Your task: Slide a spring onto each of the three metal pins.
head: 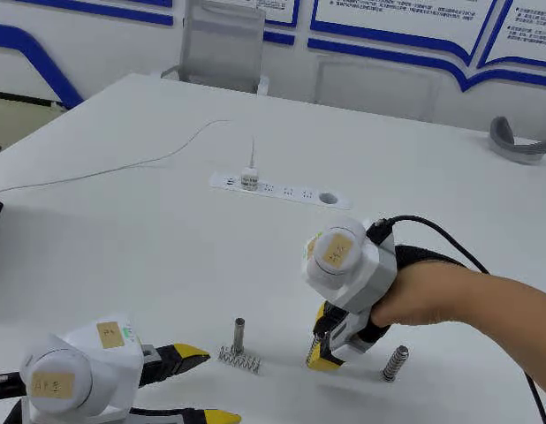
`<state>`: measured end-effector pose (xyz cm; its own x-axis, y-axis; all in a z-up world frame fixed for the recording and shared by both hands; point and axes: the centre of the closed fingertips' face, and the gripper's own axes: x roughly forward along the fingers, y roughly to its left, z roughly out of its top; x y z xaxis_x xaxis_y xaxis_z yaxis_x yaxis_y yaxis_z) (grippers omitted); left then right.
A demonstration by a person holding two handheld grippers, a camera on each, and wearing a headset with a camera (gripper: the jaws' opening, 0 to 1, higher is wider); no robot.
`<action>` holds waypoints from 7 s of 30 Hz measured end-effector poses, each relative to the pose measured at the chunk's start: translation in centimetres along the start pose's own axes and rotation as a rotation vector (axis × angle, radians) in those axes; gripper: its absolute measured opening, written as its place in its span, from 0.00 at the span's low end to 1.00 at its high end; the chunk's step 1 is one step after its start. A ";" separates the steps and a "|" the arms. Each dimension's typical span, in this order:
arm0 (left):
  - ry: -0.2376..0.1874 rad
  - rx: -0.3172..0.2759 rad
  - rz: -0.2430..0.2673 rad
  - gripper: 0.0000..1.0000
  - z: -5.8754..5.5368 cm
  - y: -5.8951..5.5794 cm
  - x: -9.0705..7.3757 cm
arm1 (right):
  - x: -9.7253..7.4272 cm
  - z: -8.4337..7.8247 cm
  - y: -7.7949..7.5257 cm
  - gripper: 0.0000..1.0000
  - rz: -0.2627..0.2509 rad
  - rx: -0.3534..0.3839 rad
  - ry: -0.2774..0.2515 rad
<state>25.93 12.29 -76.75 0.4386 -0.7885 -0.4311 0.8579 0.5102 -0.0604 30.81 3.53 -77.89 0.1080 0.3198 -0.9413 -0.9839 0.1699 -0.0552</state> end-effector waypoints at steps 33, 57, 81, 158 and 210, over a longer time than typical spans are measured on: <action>0.002 -0.002 0.008 0.48 -0.1 0.4 -0.2 | 2.0 4.9 1.7 0.22 0.033 0.006 -0.098; 0.005 -0.005 0.009 0.48 -0.3 0.4 -0.3 | 4.4 5.4 2.4 0.15 0.028 0.031 -0.080; 0.012 -0.002 0.017 0.48 -0.3 0.4 -0.6 | 4.8 5.3 3.0 0.12 0.034 0.022 -0.075; 0.002 0.164 -0.090 0.11 1.5 -2.7 0.3 | -3.1 9.7 8.8 0.12 0.057 -0.294 -0.148; -0.034 0.099 -0.062 0.32 1.9 -1.9 0.3 | -2.3 8.6 7.7 0.13 0.077 -0.226 -0.128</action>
<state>24.96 10.40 -75.07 0.3911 -0.8297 -0.3983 0.9052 0.4249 0.0038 24.18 12.12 -73.32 0.0350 0.4413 -0.8967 -0.9951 -0.0672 -0.0719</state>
